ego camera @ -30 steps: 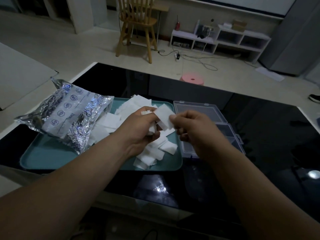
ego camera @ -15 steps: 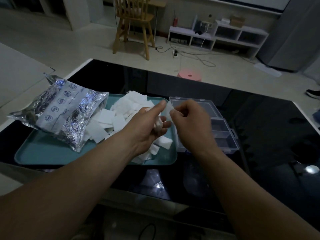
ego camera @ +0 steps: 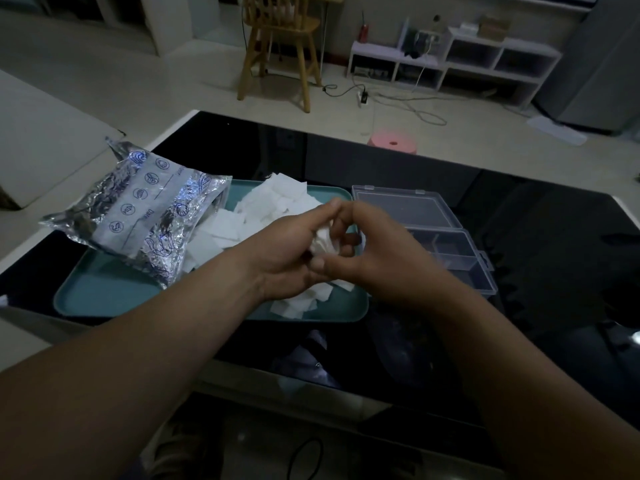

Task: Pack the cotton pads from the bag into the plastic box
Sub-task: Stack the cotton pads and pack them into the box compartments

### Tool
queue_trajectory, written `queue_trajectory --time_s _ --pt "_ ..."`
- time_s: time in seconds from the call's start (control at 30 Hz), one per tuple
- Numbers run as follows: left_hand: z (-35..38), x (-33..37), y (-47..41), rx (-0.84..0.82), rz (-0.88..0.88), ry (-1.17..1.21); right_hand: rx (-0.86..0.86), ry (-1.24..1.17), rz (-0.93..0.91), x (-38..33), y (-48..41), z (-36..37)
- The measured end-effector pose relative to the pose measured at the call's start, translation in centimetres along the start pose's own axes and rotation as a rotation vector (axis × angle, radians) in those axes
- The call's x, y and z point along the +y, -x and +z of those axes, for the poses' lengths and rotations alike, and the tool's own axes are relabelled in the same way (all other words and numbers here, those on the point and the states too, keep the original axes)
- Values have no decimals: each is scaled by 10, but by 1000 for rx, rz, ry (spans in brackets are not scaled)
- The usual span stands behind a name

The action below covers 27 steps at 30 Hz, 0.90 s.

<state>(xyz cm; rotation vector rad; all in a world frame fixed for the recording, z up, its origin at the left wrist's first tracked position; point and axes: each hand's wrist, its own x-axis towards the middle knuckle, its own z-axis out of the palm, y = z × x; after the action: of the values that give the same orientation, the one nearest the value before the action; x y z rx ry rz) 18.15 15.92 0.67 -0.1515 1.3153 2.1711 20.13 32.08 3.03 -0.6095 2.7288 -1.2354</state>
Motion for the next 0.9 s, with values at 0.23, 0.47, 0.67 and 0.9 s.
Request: queue_trajectory --time_s 0.23,0.47,0.67,0.9 --pt "-1 -3 -1 -96 -7 -5 -38 -79 10 1 -2 -1" --pt "4 -4 -1 -39 1 19 -32 -19 -18 8 -5 6" --pt "3 4 -4 69 -3 171 132 -81 89 9 -4 3" --pt "17 -7 -13 226 165 28 283 -79 186 14 -9 2"
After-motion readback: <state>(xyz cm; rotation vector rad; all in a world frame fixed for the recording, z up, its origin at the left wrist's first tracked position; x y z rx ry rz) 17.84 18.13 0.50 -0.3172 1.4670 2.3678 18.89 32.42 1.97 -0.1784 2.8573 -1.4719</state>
